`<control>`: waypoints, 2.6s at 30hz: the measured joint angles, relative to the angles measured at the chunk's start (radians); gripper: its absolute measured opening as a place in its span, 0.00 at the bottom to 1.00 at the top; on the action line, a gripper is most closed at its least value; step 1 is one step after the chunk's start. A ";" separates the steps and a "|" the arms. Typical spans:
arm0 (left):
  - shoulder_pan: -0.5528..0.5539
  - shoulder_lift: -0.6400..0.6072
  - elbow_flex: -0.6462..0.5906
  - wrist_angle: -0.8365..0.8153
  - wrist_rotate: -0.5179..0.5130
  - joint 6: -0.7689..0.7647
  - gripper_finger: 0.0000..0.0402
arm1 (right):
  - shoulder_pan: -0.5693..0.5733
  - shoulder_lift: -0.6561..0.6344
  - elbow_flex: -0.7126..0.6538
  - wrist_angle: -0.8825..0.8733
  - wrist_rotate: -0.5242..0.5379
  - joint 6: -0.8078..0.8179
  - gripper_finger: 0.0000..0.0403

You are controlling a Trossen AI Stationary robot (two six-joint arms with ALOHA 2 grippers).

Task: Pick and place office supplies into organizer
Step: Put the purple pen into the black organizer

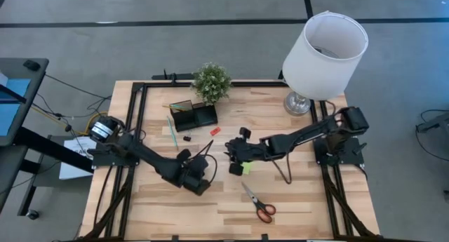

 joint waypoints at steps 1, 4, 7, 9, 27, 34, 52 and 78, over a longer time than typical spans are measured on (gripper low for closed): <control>-0.006 -0.002 0.000 0.000 -0.015 -0.005 0.06 | 0.008 -0.016 0.000 0.002 0.010 0.000 0.31; -0.013 -0.018 -0.001 0.011 -0.058 -0.011 0.06 | 0.034 -0.054 0.000 0.009 0.008 0.002 0.31; -0.013 -0.039 -0.001 0.008 -0.098 -0.008 0.06 | 0.061 -0.086 0.000 0.010 0.022 -0.013 0.31; -0.009 -0.065 -0.001 0.007 -0.121 0.020 0.06 | 0.076 -0.108 0.000 0.009 0.047 -0.032 0.31; 0.209 -0.669 -0.001 -0.251 -0.674 0.539 0.06 | 0.088 -0.285 0.000 0.006 0.101 -0.165 0.31; 0.363 -0.699 -0.088 0.029 -0.517 0.842 0.06 | 0.077 -0.246 0.000 0.088 0.098 -0.222 0.31; 0.833 -0.688 -0.473 0.872 0.018 1.197 0.06 | 0.075 -0.244 0.000 0.070 0.095 -0.219 0.31; 0.864 -0.681 -0.598 0.786 0.107 1.071 0.20 | 0.075 -0.244 0.000 0.073 0.095 -0.218 0.31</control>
